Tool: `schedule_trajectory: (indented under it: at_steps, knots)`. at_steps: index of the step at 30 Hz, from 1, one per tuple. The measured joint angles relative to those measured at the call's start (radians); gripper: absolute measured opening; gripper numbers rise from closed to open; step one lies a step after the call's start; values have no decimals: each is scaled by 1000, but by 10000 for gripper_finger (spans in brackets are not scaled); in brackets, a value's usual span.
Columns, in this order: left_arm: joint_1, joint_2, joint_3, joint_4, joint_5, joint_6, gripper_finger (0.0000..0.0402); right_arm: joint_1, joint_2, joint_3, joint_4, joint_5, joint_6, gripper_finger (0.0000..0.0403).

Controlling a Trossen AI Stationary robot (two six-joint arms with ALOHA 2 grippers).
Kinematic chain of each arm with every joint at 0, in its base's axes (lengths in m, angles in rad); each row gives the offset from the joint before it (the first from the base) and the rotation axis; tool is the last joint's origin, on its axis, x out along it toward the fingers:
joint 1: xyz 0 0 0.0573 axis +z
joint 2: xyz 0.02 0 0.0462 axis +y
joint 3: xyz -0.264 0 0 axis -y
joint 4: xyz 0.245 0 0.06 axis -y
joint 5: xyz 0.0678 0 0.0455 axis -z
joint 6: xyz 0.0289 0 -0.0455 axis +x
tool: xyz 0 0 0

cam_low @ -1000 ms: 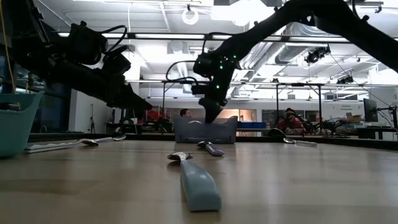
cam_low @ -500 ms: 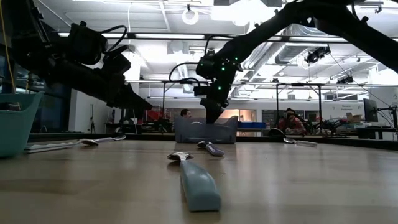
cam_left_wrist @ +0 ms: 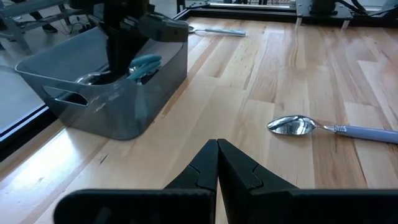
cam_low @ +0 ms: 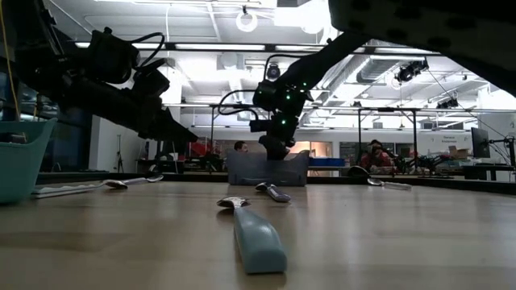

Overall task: Sort silverware by color (type)
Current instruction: Put the blue spoon into the black bin, then put the purple spoon into the orange bin

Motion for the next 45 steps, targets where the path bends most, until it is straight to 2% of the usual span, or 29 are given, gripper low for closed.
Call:
schedule_trajectory:
  at_steps: [6, 13, 17, 21, 26, 28, 36, 41, 45]
  knots:
    - [-1, 0, 0, -1, 3, 7, 0, 0, 7, 0, 9, -1, -1, 17]
    - [-1, 0, 0, -2, 3, 7, 0, 0, 5, 0, 12, 1, -2, 91]
    - [-1, 0, 0, -2, 3, 13, 0, 4, -25, 2, 14, 33, -27, 107]
    - [-1, 0, 0, -2, 3, 15, 0, 10, -61, 2, 13, 54, -26, 89]
    - [-1, 0, 0, -3, 3, 15, 0, 38, -88, 2, 53, 28, -27, 21]
    - [-1, 0, 0, -3, 3, 15, 0, 52, -87, 2, 84, 0, -26, 7]
    - [-1, 0, 0, -5, 4, 15, 0, 124, -92, 1, 263, -20, 20, 2]
    - [-1, 0, 0, -10, 4, 15, 0, 159, -94, -5, 311, -60, 52, 0]
    - [-1, 0, 0, -12, 4, 15, 0, 189, -106, -107, 458, -73, 75, 0]
